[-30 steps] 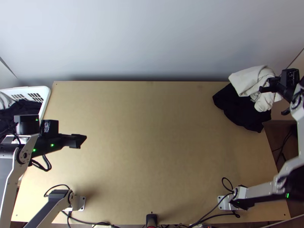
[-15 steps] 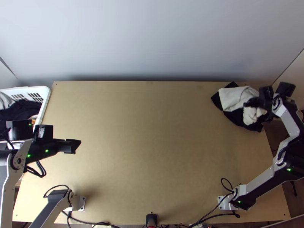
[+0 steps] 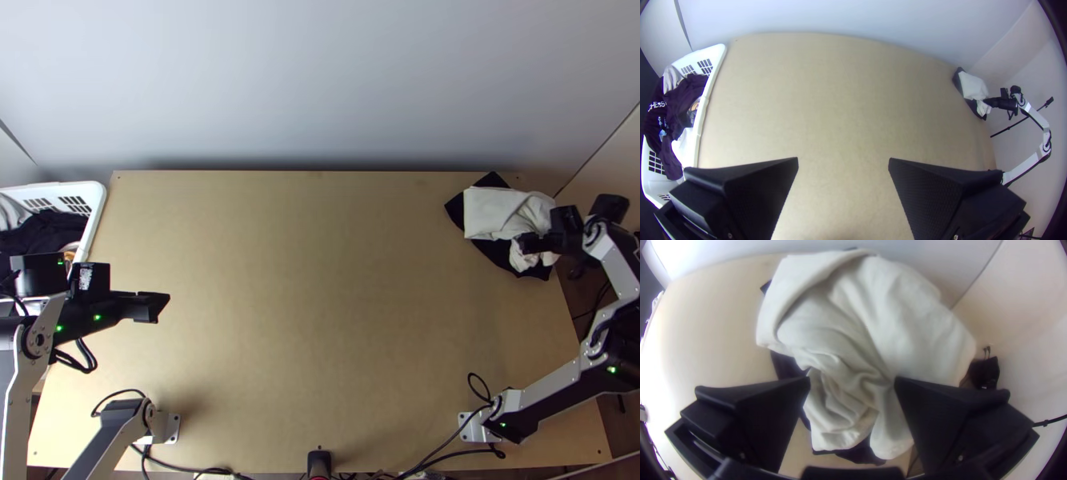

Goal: Fold the t-shirt

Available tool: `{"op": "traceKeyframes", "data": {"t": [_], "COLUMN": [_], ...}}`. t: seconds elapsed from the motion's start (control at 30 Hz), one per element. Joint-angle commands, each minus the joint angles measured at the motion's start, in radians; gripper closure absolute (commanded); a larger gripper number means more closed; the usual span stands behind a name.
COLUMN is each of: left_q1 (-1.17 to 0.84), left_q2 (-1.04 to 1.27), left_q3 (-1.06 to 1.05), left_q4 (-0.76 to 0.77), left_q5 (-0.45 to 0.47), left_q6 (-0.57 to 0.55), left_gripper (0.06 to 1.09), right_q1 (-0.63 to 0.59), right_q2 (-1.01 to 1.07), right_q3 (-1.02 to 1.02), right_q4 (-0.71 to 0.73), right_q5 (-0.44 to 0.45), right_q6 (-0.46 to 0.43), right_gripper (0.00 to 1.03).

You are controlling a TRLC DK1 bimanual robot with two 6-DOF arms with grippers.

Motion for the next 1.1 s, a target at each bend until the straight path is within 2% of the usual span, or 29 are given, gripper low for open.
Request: {"op": "traceKeyframes", "data": {"t": [0.0, 0.17, 0.3, 0.47, 0.63, 0.83, 1.07], "left_q1": [0.013, 0.022, 0.025, 0.032, 0.044, 0.056, 0.134], "left_q2": [-0.026, -0.04, -0.047, -0.058, -0.082, -0.112, -0.219], "left_q3": [-0.015, -0.017, -0.008, 0.011, 0.003, 0.022, 0.034], "left_q4": [-0.01, -0.025, -0.039, -0.057, -0.079, -0.069, 0.067], "left_q5": [0.001, 0.001, 0.001, 0.001, 0.0, -0.003, -0.057], "left_q6": [-0.004, -0.004, -0.006, -0.012, -0.012, -0.026, -0.035], "left_gripper": [0.1, 0.1, 0.1, 0.1, 0.1, 0.1, 0.1], "right_q1": [0.043, 0.158, 0.213, 0.18, 0.146, 0.131, 0.128], "right_q2": [-0.1, -0.088, -0.002, 0.162, 0.193, 0.052, -0.237], "right_q3": [0.088, 0.206, 0.215, 0.147, 0.123, 0.14, 0.141], "right_q4": [-0.075, -0.102, -0.088, -0.059, -0.013, -0.007, 0.028], "right_q5": [-0.05, -0.056, -0.054, -0.054, -0.054, -0.064, -0.103], "right_q6": [0.041, 0.116, 0.145, 0.18, 0.177, 0.177, 0.18], "right_gripper": [0.05, 0.05, 0.05, 0.05, 0.05, 0.05, 0.04]}}
